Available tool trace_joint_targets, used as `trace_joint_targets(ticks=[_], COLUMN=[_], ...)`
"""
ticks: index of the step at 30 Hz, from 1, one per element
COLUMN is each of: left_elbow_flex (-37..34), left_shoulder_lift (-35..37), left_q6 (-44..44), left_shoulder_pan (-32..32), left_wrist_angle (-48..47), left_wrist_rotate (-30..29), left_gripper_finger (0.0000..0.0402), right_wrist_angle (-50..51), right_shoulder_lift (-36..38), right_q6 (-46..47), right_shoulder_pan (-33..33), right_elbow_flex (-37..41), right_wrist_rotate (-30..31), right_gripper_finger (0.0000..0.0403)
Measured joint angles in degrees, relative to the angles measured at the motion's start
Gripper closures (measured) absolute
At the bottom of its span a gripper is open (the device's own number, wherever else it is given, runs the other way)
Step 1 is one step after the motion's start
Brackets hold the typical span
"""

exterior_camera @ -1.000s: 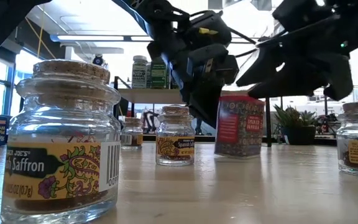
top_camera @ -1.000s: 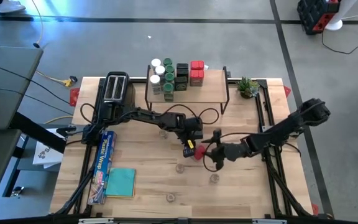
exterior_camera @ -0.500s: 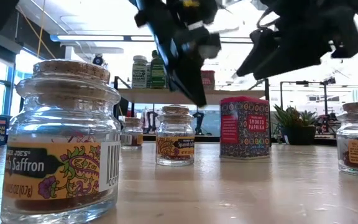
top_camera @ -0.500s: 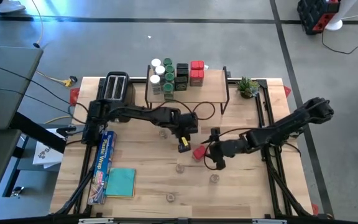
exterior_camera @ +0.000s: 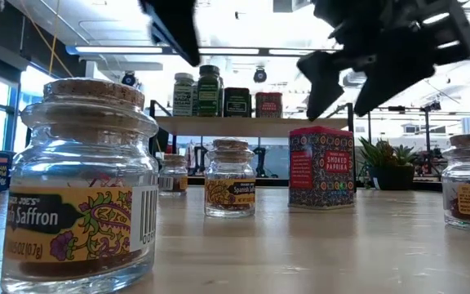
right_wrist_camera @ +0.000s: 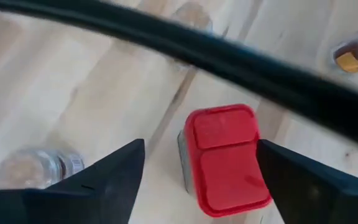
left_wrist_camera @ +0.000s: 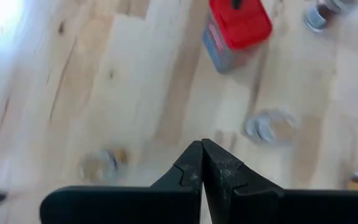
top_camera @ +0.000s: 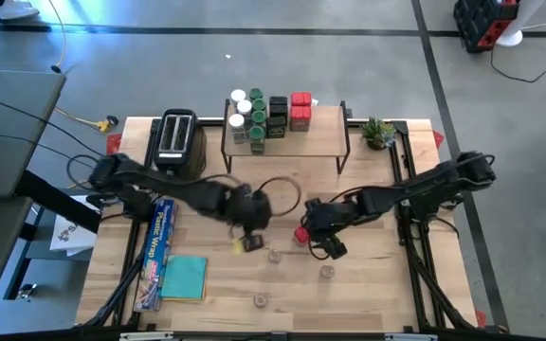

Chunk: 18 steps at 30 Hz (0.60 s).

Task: Shelf spices
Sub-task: Put the red seasoning can on the shelf aligned with the other red seasoning can

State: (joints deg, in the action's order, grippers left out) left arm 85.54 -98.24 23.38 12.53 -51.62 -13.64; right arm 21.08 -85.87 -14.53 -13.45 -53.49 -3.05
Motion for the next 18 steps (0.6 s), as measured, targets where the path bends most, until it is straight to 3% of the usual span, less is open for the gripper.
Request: trace_joint_targets(ticks=[6,13,18], left_elbow_flex=[-6.9,-15.1,-20.0], left_shoulder_lift=[8.9,17.4,21.2], left_q6=[10.7,17.8,20.8], left_shoulder_pan=[6.2,10.2,12.1], left_wrist_angle=[-2.2,-2.0,-1.7], left_wrist_rotate=[-11.5,-19.8,-22.8], left_gripper_finger=[0.0401,0.0401,0.0401], right_wrist_angle=[1.2,2.8,0.8], right_shoulder_lift=[-4.1,-6.3,-7.4], right_q6=[-4.6,-5.2,-1.6], right_shoulder_pan=[1.4,2.9,3.1], right_elbow_flex=[-2.4,-2.5,-2.6], right_wrist_rotate=[3.0,2.1,2.0], right_gripper_finger=[0.0087,0.0087,0.0122])
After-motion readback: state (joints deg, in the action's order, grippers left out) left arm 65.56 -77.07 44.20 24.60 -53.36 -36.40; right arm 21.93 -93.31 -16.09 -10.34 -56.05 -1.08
